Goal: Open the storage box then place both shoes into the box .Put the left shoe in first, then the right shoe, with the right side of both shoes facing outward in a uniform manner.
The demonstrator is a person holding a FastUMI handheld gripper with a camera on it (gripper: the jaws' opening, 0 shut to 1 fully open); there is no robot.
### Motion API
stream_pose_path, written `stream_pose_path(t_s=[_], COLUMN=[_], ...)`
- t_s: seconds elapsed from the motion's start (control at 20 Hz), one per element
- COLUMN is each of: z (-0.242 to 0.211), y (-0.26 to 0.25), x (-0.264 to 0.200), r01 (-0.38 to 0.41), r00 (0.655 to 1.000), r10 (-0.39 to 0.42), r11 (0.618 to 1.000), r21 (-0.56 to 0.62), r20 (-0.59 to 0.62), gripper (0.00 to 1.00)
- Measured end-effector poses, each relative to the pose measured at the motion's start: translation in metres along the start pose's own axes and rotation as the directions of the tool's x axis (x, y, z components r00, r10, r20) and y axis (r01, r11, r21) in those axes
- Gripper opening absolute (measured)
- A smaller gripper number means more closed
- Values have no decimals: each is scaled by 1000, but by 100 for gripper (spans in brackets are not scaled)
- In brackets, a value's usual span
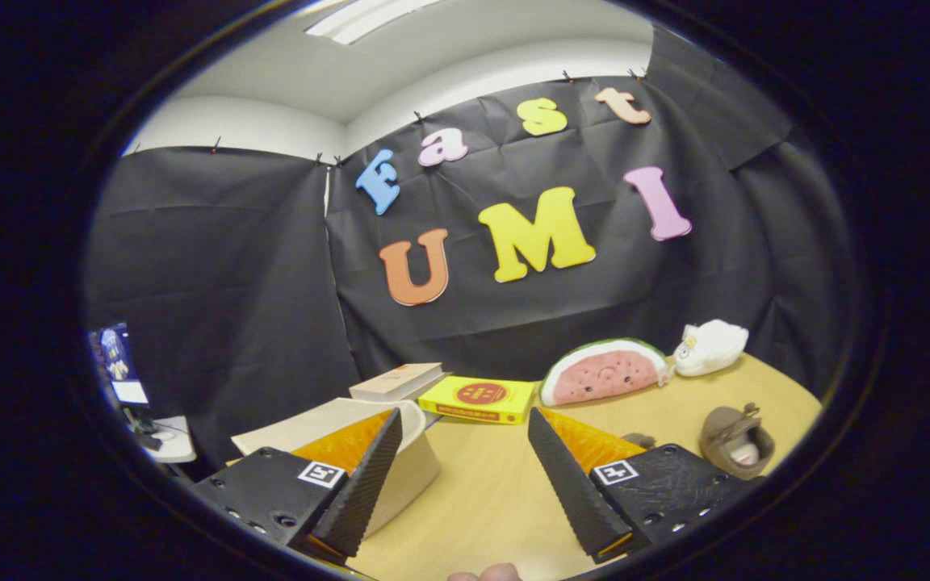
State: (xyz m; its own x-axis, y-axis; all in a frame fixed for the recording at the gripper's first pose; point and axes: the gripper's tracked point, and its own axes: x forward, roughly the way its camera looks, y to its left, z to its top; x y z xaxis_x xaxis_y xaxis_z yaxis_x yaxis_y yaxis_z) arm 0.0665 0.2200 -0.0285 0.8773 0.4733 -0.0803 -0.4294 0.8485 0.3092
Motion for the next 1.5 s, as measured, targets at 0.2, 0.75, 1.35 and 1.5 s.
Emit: stream_pose_path(t_s=[0.2,0.75,1.35,1.5], z=[-31,-101,-98,-76], y=[33,83,96,82], x=[30,86,98,96], r01=[-78,-165,-185,-168], r00=[994,934,896,917], r10=[84,260,374,347], r11=[993,922,803,785], r21=[83,350,567,596], r20=[-68,-245,-237,-198], gripper=[95,95,84,36])
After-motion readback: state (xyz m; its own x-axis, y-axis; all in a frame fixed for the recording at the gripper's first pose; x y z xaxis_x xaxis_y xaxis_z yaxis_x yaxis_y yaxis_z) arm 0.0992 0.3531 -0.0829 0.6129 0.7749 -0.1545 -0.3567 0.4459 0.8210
